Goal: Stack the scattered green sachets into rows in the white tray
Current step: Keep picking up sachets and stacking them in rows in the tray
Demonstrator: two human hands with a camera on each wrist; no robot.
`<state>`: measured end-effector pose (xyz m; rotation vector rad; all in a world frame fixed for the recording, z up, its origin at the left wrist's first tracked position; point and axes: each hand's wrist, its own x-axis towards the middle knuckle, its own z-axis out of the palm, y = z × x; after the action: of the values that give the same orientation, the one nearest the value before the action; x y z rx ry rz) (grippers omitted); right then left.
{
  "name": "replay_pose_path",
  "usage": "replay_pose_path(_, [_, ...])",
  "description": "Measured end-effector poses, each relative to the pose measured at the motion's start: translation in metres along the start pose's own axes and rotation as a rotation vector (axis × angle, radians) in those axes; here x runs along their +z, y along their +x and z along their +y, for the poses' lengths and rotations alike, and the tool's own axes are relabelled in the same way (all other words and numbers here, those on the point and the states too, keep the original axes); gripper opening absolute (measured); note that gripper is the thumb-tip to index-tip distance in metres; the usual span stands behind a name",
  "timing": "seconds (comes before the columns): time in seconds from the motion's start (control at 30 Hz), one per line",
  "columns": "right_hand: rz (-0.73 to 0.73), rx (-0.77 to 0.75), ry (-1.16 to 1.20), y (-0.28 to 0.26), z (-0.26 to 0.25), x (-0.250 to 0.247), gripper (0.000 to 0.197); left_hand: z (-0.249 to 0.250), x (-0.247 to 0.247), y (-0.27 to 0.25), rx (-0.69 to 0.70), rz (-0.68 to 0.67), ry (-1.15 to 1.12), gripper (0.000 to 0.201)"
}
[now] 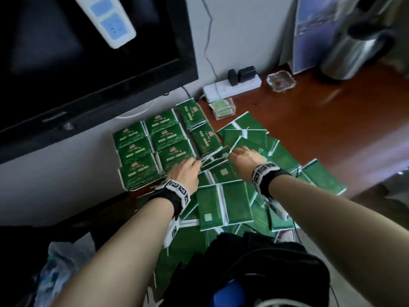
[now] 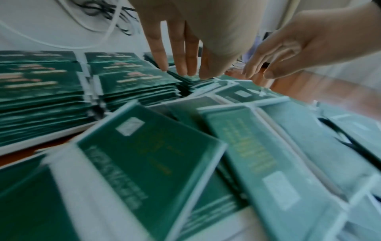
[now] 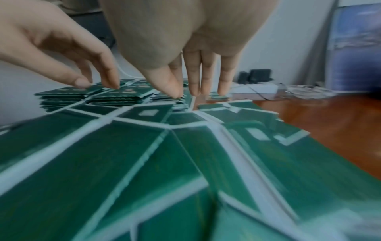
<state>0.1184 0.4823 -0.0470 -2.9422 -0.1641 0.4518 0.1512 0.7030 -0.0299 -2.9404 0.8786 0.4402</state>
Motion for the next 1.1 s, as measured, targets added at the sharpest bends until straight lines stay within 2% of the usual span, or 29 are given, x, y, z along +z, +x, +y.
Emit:
replay_pose_path(0.23, [-0.037,0.39,0.124,-0.121,0.096,0.035,0.041,0.105,0.011,0.029,0.215,-0.043,-0.021,0.032])
replay_pose_path(0.4, [-0.06,0.568,0.158,-0.176,0.146,0.046,0.037,0.17,0.011,0.054,0.329,-0.057,-0.037,0.036])
replay_pose_path(0.63, [0.013,0.675,0.303,-0.177,0.203,0.046,0.033,0.241,0.006,0.085,0.368,-0.113,-0.022,0.027])
replay_pose_path(0.73, [0.016,0.697,0.381,-0.167,0.22,0.048,0.028,0.27,0.009,0.094,0.372,-0.202,0.003,0.04])
replay_pose_path(0.9, [-0.069,0.707,0.479,-0.152,0.238,0.049,0.055,0.306,0.032,0.103,0.365,-0.332,0.081,0.07])
replay_pose_path(1.0, [-0.075,0.685,0.463,-0.147,0.239,0.056,0.065,0.315,0.048,0.105,0.314,-0.364,0.116,0.074])
replay_pose_path(1.1, [-0.077,0.686,0.504,-0.142,0.237,0.063,0.062,0.314,0.055,0.109,0.283,-0.371,0.102,0.071])
